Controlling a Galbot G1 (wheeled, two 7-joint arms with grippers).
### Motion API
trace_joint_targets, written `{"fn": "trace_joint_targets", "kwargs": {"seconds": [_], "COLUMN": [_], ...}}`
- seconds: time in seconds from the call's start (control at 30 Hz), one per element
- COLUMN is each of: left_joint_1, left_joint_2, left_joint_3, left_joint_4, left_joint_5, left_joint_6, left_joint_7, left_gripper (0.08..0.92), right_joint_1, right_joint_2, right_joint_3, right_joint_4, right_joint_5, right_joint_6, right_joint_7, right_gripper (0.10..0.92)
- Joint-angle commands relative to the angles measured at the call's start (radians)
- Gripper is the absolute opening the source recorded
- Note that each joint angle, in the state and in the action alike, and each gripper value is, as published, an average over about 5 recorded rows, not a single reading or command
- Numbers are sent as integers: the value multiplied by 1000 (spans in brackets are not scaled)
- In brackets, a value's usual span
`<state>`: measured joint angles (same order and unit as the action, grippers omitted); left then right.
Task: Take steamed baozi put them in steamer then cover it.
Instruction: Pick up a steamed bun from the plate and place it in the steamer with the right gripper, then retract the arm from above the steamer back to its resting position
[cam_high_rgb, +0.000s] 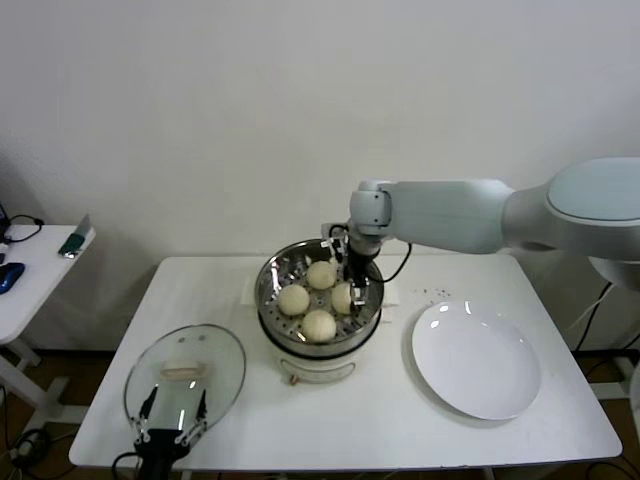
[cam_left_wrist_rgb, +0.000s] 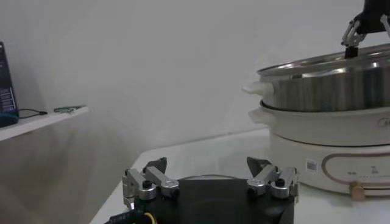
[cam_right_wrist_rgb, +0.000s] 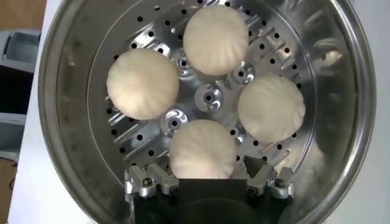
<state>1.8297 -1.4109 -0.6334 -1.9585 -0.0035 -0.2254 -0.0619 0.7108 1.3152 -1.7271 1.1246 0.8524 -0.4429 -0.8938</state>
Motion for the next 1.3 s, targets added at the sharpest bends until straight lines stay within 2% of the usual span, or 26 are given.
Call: {"fn": "trace_joint_targets", "kwargs": {"seconds": [0.03,0.23,0.33,0.63,0.83,0.97,1.3], "left_joint_1": [5,6,3,-2,-12,-14,-20], "left_joint_2": [4,5,5,6,-11,-21,-71], "left_joint_3": [-3,-2,-5,-12,-17,-23,-19], "left_joint_4": [1,-1,-2,-7,-14,-23,-49], "left_joint_5": [-1,5,12,51,83,103,145], "left_joint_6": [-5,-6,-6,-10,-13,-14,-12], "left_joint_7": [-1,-1,-2,-6,-10,-11,-15], "left_gripper": [823,823,823,823,823,823,823], "right_joint_1": [52,120,120,30,-352,-605,-1250], "right_joint_2": [-54,-152,-241,-522,-711,-768,-716], "right_joint_3": [27,43,96,230,632,873,1580], "right_joint_4": [37,54,82,226,319,370,445], "right_joint_5": [-3,3,1,-4,-57,-109,-242], "right_joint_6": [20,80,133,386,452,496,538], "right_joint_7": [-34,-41,18,413,594,672,740], "right_gripper": [823,823,823,823,823,823,823]}}
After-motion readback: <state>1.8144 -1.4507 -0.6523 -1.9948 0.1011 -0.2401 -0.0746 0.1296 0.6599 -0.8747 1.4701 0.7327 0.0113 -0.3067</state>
